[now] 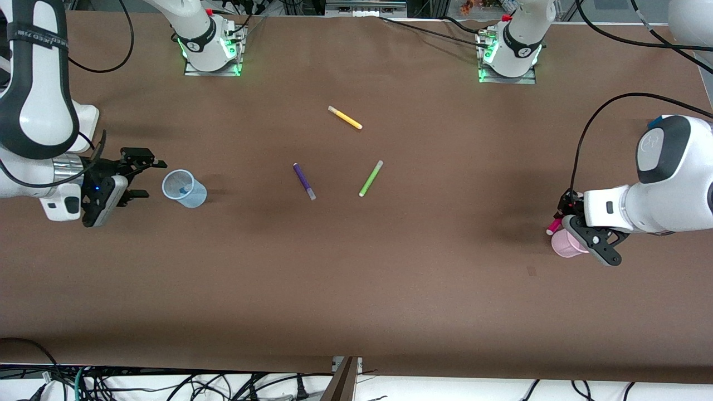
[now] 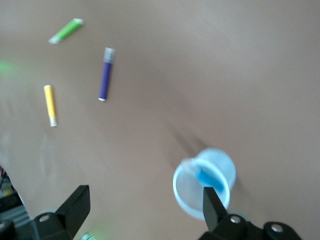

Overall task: Place pink and blue markers in matching cups
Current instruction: 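Drop the blue marker into the blue cup while the left gripper lowers the pink marker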

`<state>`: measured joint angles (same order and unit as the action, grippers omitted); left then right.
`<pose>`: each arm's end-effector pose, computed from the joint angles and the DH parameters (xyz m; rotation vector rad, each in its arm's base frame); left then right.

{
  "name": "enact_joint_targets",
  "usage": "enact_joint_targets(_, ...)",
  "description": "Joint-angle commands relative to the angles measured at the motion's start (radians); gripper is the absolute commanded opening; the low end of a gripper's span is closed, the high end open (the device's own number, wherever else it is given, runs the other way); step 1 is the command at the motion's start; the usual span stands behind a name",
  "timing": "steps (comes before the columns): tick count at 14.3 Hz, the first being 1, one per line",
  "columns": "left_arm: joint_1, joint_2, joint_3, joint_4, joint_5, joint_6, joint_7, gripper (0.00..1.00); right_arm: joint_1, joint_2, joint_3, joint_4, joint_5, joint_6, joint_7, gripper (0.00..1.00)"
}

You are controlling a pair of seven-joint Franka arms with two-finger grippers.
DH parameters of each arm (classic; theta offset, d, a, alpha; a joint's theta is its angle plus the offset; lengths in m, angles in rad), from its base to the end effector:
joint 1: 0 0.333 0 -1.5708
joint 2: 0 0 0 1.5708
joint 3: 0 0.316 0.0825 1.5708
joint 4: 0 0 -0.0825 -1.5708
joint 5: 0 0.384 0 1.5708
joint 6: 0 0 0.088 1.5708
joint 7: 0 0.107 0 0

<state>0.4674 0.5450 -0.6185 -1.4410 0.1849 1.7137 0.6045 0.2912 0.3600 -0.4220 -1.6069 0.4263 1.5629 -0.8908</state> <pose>0.6723 -0.0126 0.4050 2.7596 -1.0943 -0.2061 0.6174 -0.0089 0.4142 -2.5578 -0.9045 0.2535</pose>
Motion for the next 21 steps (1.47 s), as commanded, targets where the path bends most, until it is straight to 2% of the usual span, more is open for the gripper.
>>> enact_joint_targets(1, 0.033, -0.01, -0.021, -0.021, -0.015, 0.014, 0.069, 0.0, 0.014, 0.013, -0.006, 0.126, -0.13, -0.116, 0.275, 1.0)
enact_joint_targets(3, 0.046, -0.005, -0.021, -0.021, -0.03, 0.035, 0.141, 0.0, 0.014, 0.004, 0.04, 0.163, -0.213, -0.148, 0.506, 1.0)
enact_joint_targets(6, 0.109, 0.006, -0.021, -0.073, -0.032, 0.122, 0.338, 0.0, -0.009, -0.076, 0.184, 0.153, -0.349, -0.17, 0.832, 1.0)
enact_joint_targets(9, 0.196, 0.053, -0.021, -0.076, -0.129, 0.167, 0.596, 0.0, -0.096, -0.205, 0.319, 0.108, -0.408, -0.202, 0.928, 1.0)
enact_joint_targets(11, 0.244, 0.099, -0.021, -0.072, -0.189, 0.191, 0.731, 0.0, -0.15, -0.278, 0.339, 0.067, -0.411, -0.195, 0.925, 1.0)
enact_joint_targets(14, 0.292, 0.138, -0.021, -0.075, -0.329, 0.19, 0.885, 0.0, -0.171, -0.4, 0.344, 0.061, -0.494, -0.202, 0.926, 1.0)
enact_joint_targets(18, 0.296, 0.145, -0.021, -0.079, -0.449, 0.161, 0.934, 0.0, -0.234, -0.464, 0.353, 0.021, -0.488, -0.205, 0.932, 1.0)
enact_joint_targets(21, 0.306, 0.176, -0.017, -0.075, -0.461, 0.164, 1.017, 0.0, -0.303, -0.49, 0.439, -0.018, -0.485, -0.208, 0.94, 1.0)
